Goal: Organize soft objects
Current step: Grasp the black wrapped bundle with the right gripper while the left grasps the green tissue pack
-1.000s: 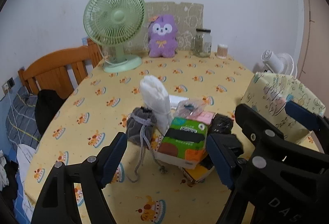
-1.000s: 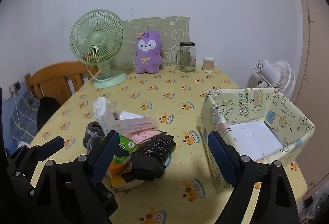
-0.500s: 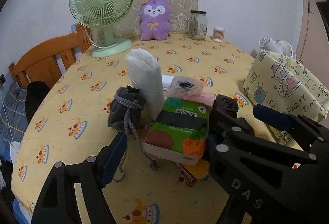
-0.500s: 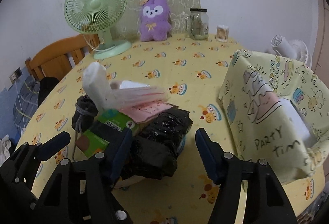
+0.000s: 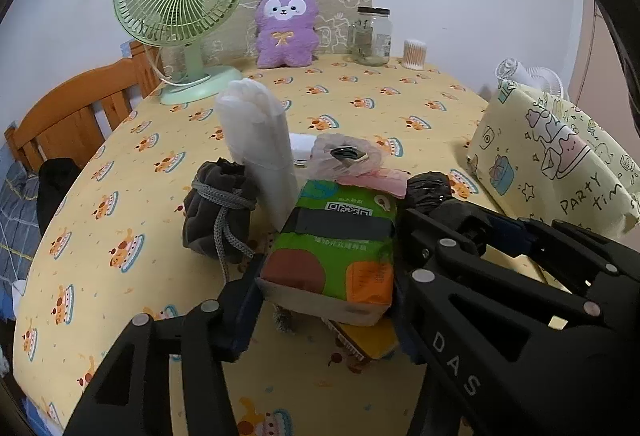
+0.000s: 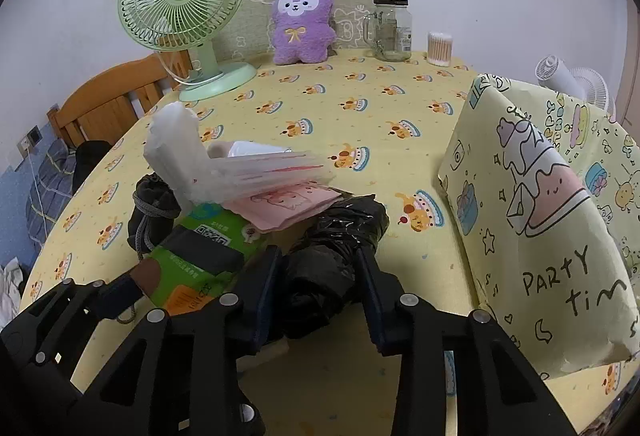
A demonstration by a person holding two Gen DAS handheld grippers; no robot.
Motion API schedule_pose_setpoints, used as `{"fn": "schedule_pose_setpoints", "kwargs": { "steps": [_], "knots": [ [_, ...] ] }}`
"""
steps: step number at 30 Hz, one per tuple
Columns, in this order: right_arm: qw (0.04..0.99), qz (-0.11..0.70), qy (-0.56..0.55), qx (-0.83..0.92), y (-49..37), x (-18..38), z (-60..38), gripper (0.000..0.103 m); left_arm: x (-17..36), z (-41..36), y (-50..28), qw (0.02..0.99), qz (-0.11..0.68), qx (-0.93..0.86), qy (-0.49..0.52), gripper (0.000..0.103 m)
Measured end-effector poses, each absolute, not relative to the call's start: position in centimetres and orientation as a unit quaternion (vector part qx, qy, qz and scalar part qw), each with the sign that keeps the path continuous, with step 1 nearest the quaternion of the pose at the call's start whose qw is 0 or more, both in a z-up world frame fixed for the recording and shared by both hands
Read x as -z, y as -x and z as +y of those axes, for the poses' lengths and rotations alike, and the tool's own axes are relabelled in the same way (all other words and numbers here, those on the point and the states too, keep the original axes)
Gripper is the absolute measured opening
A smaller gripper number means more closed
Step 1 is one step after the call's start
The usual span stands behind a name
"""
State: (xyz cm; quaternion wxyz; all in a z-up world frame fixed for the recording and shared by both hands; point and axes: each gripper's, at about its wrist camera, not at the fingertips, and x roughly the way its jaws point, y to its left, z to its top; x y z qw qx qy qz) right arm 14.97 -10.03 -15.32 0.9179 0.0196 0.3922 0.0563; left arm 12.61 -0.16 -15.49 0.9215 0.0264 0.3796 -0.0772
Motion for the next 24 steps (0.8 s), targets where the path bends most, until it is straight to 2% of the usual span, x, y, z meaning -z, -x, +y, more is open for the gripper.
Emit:
{"fn": "schedule_pose_setpoints", "kwargs": {
  "steps": [10,24],
  "knots": [
    [0.926,0.374,-0.02,-0.057,-13.6,13.8,-10.3,0.038,14.0,-0.5,-11.5,0.928,0.363,0.075,-0.031,0.055],
    [0.945,0.322,-0.021,-0.064,-11.4,9.0,-10.7,0.038,9.2,-0.8,-9.1,0.948,0.309,0.068,-0.036,0.055]
  ]
}}
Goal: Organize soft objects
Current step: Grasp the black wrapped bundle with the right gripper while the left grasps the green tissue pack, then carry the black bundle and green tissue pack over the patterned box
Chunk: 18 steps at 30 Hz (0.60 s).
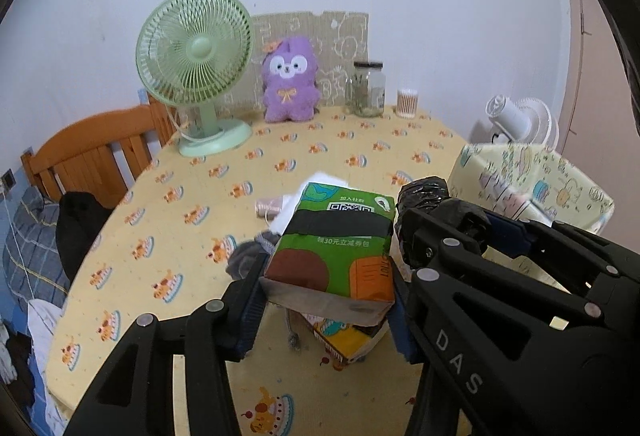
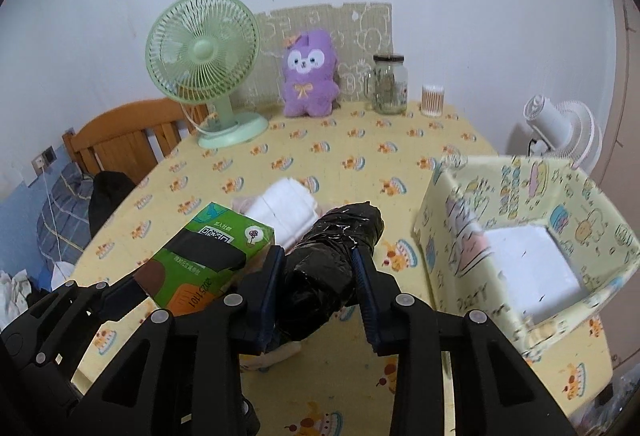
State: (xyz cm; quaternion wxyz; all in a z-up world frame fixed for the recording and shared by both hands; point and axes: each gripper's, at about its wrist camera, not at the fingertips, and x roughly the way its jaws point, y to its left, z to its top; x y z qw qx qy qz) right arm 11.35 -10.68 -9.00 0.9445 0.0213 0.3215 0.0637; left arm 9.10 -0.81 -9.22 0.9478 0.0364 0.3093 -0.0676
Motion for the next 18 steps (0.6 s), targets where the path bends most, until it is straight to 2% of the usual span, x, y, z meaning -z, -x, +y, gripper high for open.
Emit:
{"fn": "schedule_pose_setpoints", "kwargs": {
  "steps": [18],
  "knots": [
    [0.964,0.258,-0.015,-0.057,-10.0,2.6,-11.5,0.038,3.6,-1.9,-7.9,0.963,0.257,0.072,-0.034,0.055]
  ]
}}
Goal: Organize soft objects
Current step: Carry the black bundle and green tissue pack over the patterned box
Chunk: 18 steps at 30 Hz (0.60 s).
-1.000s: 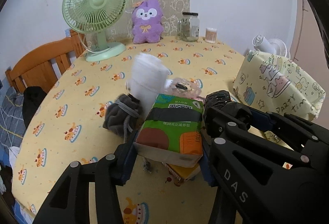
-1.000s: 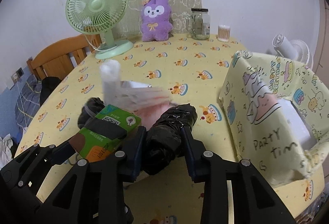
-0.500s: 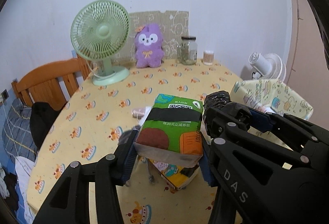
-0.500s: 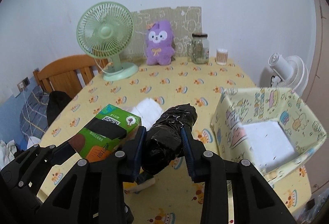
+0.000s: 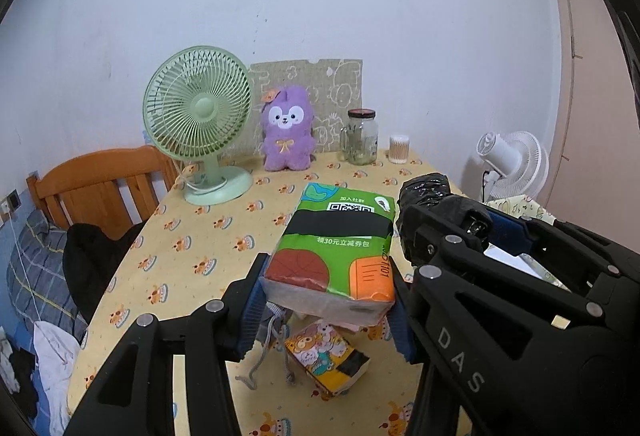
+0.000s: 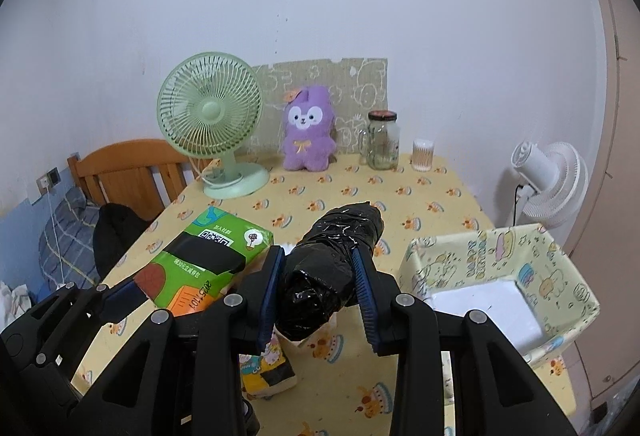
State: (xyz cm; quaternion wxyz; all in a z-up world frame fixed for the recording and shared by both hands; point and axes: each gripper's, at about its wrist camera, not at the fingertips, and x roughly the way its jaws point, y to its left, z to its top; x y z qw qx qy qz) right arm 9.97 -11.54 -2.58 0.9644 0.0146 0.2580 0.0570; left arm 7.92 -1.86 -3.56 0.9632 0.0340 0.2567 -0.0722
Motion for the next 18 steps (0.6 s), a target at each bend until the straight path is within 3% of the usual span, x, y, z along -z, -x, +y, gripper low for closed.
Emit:
{"fn": "schedule_pose_setpoints", "kwargs": {
  "steps": [18],
  "knots": [
    [0.968,0.247,-0.016,-0.037,-10.7,2.2,-16.6,0.038,3.5,-7.0,-9.4,0.961,0.257,0.099,-0.034,0.055]
  ]
}}
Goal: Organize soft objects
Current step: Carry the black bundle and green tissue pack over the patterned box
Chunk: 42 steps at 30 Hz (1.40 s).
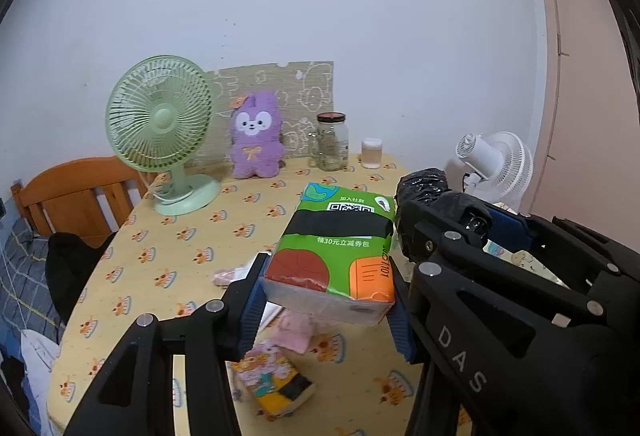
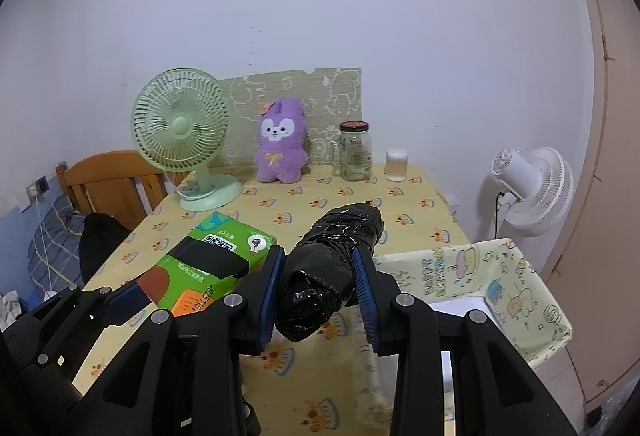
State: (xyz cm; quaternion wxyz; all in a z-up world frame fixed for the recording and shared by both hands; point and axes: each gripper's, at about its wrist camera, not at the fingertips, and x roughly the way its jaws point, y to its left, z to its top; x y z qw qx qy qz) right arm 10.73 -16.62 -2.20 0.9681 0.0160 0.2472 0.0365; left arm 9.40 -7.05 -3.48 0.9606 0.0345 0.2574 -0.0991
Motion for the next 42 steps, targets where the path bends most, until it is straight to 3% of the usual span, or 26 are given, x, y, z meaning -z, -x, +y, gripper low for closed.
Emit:
{"fn": "schedule_pose_setpoints", "kwargs": {
  "steps": [21,36,42],
  "knots": [
    [0.967,0.254,-0.03,0.012,-11.6,3.6,-26.1,0.038,4.8,-16.8,-11.0,0.949,0.268,0.152,-0.057,0.055],
    [0.95,0.305,-0.056,0.045,-13.0,7.8,-30.4,0.038,8.7,-20.8,-13.5,0.926,0.32,0.182,-0.086,0.058],
    [0.942,0.325,-0.072,0.04,-13.8,8.9,-30.8,0.038,9.3,-21.3,-14.0,0.918,0.33,0.199,-0.089,0.081]
  ]
}}
